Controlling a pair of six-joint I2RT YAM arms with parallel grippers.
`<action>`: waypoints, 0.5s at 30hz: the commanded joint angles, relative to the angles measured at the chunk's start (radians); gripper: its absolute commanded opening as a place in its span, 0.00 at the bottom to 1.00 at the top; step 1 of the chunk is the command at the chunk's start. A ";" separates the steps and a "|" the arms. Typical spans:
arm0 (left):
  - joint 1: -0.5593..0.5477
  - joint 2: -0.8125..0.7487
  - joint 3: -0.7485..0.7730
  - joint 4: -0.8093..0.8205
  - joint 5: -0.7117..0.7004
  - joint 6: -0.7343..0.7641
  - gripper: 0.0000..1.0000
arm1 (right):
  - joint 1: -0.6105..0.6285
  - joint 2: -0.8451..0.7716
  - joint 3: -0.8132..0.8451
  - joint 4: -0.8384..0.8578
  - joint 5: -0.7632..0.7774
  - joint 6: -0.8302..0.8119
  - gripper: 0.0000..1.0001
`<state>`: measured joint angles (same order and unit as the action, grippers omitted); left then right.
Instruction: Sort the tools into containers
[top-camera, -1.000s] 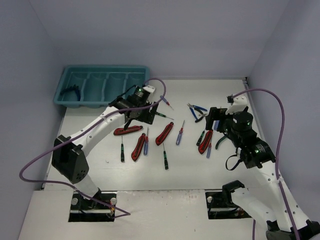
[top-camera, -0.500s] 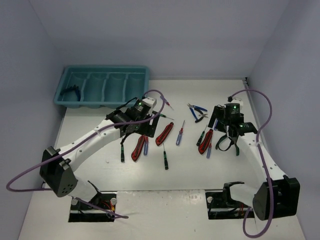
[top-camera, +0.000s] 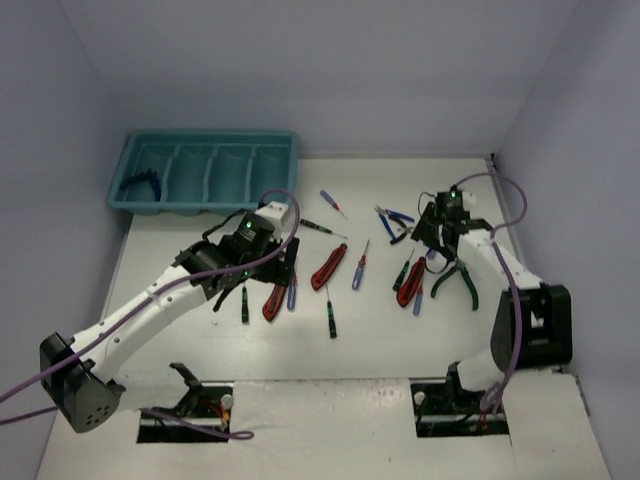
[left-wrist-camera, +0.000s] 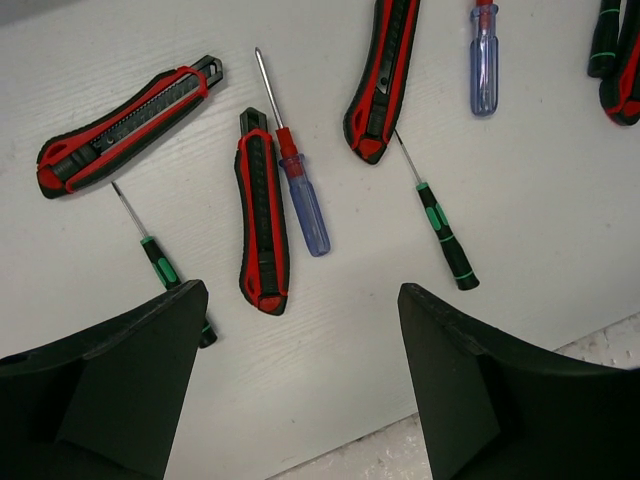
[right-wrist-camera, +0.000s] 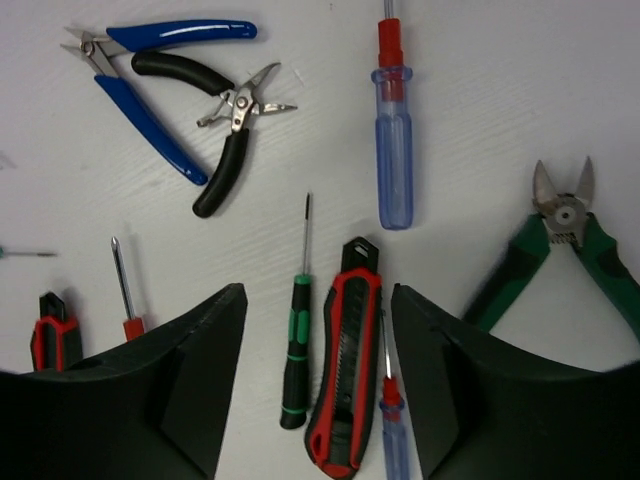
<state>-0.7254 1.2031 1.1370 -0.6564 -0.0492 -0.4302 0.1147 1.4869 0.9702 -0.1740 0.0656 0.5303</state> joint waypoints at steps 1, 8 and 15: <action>0.000 -0.057 0.001 0.016 0.003 -0.013 0.74 | 0.057 0.122 0.107 0.056 0.074 0.132 0.50; 0.001 -0.094 -0.003 -0.014 0.006 -0.005 0.74 | 0.108 0.281 0.194 0.054 0.169 0.258 0.43; 0.001 -0.118 -0.013 -0.029 0.014 -0.007 0.74 | 0.111 0.370 0.234 0.053 0.222 0.325 0.39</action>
<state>-0.7254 1.1169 1.1191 -0.6866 -0.0444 -0.4305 0.2259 1.8369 1.1502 -0.1315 0.1928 0.7732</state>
